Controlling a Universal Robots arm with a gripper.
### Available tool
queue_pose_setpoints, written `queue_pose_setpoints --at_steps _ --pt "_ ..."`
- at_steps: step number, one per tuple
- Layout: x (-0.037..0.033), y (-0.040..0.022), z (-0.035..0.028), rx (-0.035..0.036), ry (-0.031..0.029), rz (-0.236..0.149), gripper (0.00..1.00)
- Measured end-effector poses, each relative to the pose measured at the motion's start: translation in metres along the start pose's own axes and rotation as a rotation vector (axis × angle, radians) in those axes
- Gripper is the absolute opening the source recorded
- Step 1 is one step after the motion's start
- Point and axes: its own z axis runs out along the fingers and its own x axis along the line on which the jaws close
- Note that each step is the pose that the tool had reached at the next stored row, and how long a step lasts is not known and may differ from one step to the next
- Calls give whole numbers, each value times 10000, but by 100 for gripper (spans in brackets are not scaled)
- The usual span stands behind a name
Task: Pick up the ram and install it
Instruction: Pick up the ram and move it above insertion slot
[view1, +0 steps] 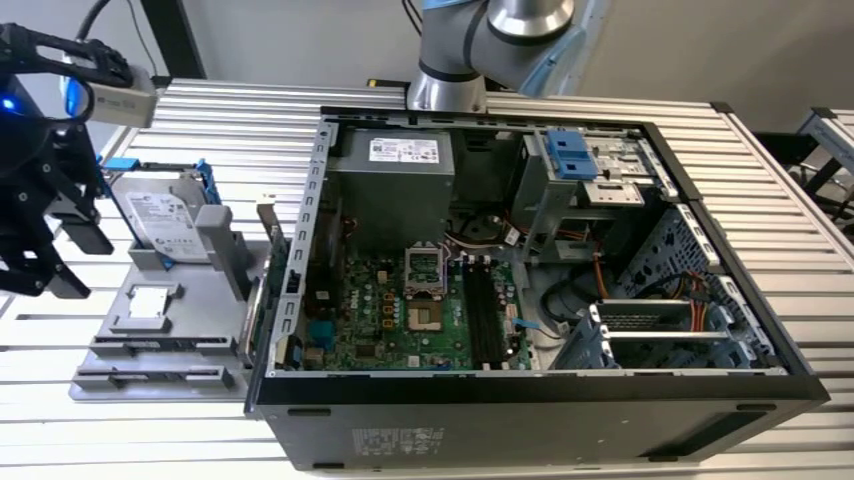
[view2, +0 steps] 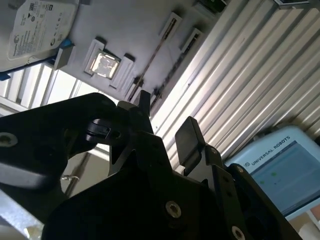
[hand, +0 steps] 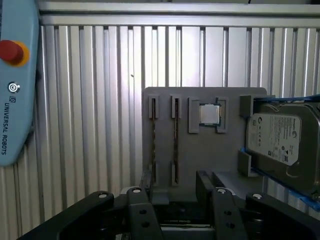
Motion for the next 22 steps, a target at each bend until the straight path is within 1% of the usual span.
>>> queue_pose_setpoints --at_steps 10,22 --pt "6 -10 182 1 0 30 100" --pt "13 -12 402 -2 1 -71 100"
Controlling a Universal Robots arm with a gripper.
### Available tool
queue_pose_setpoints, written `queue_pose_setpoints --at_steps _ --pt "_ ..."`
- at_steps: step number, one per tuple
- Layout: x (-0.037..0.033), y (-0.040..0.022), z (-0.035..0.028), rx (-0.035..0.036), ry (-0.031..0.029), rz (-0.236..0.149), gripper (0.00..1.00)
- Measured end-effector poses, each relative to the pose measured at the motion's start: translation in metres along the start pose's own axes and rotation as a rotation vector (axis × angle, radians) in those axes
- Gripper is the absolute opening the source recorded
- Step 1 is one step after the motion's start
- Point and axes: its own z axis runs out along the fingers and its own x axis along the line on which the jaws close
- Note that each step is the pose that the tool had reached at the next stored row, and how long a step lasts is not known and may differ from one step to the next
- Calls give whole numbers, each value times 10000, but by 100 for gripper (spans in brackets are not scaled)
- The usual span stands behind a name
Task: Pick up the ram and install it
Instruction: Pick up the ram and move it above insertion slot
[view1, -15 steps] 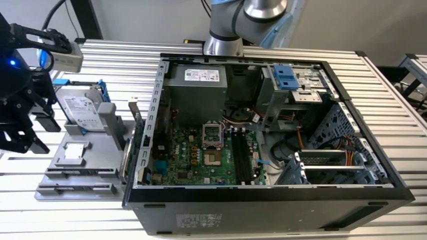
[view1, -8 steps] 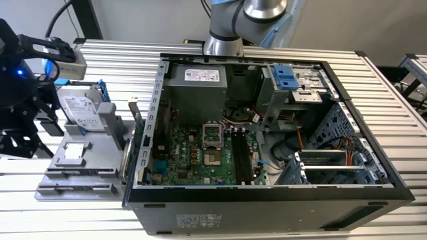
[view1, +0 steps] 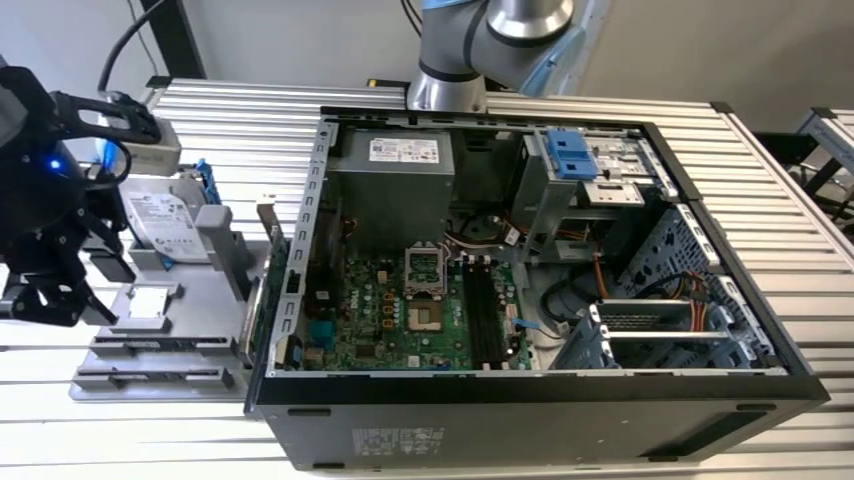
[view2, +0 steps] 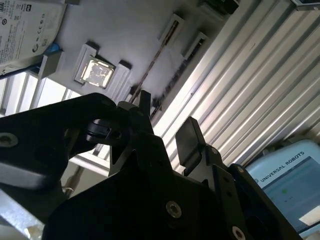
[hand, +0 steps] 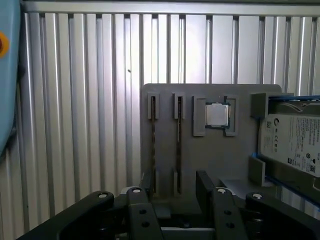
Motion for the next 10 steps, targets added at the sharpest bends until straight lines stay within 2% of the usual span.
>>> queue_pose_setpoints --at_steps 10 --pt "21 -2 182 0 -1 1 100"
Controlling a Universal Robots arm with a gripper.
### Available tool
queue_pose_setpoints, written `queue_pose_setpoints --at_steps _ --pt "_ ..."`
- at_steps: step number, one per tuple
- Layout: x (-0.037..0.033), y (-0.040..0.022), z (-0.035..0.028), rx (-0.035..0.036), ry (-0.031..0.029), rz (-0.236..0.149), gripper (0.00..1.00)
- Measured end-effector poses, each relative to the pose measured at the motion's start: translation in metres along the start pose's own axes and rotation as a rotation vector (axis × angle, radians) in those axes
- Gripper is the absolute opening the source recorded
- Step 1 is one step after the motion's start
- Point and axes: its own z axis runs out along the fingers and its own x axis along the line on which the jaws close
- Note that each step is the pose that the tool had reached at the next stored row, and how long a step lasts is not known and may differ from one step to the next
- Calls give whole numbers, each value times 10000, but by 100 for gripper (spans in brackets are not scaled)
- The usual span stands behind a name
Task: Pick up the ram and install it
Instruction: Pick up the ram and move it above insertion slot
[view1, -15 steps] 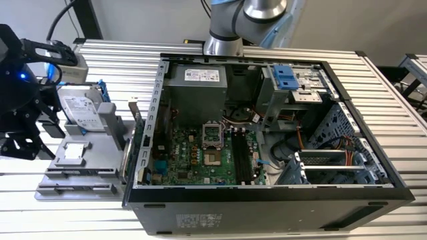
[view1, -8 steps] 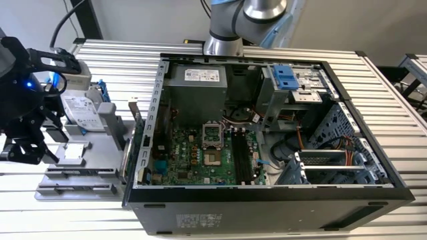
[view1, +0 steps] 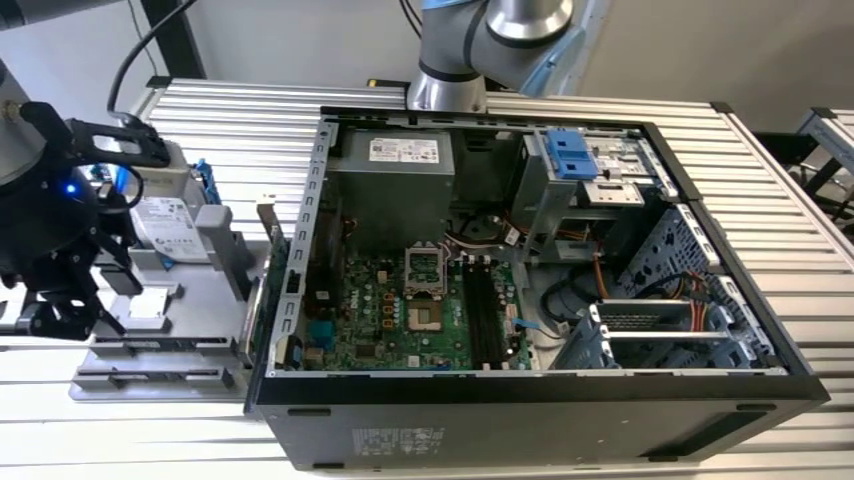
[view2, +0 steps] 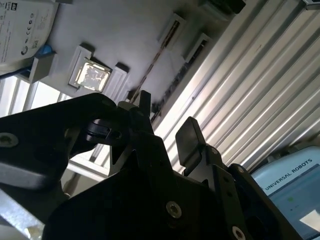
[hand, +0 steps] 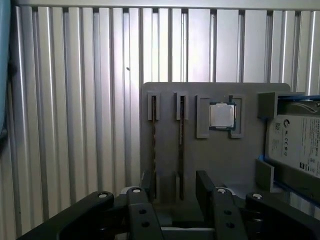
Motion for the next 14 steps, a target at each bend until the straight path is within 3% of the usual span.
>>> queue_pose_setpoints --at_steps 14 --pt "70 -3 251 1 0 1 100"
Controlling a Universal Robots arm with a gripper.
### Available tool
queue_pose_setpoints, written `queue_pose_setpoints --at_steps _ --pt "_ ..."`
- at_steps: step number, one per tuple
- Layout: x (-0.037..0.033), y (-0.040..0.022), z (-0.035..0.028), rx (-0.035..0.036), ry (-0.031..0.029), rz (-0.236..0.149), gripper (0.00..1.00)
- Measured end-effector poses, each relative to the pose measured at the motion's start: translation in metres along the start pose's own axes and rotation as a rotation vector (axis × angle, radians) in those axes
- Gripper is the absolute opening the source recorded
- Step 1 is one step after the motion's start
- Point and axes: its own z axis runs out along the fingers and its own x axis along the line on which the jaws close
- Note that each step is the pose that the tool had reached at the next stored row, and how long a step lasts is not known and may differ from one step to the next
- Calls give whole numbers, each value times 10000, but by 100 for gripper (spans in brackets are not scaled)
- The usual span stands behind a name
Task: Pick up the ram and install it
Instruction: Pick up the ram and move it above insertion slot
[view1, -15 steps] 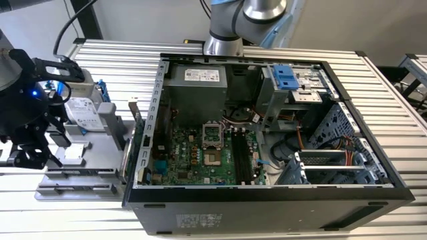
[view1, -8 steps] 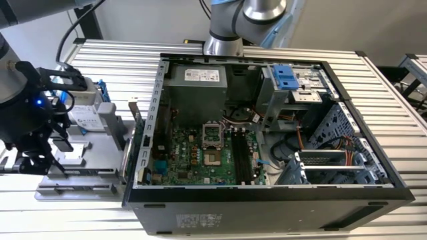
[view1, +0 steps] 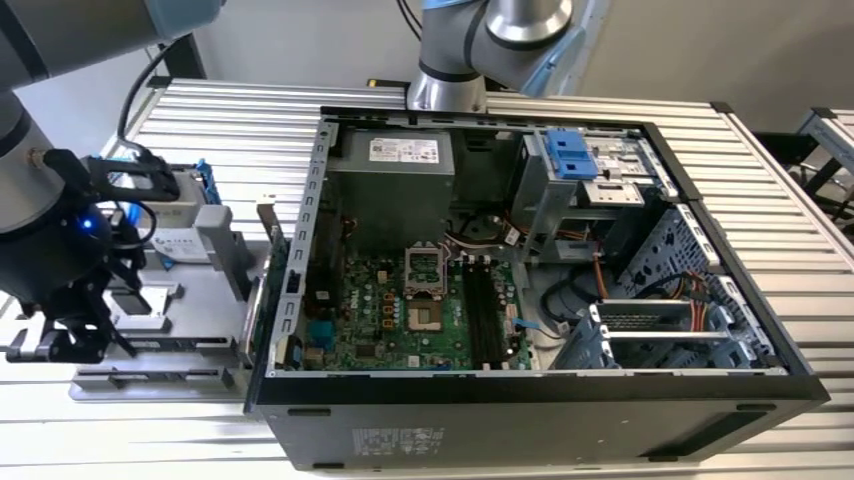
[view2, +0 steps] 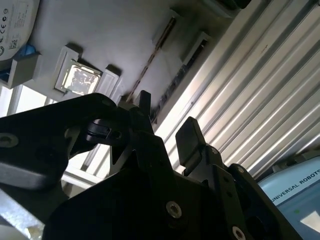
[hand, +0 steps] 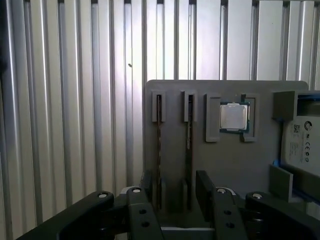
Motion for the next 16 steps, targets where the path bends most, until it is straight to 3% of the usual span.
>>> queue_pose_setpoints --at_steps 16 --pt "79 -4 289 -1 0 -7 100"
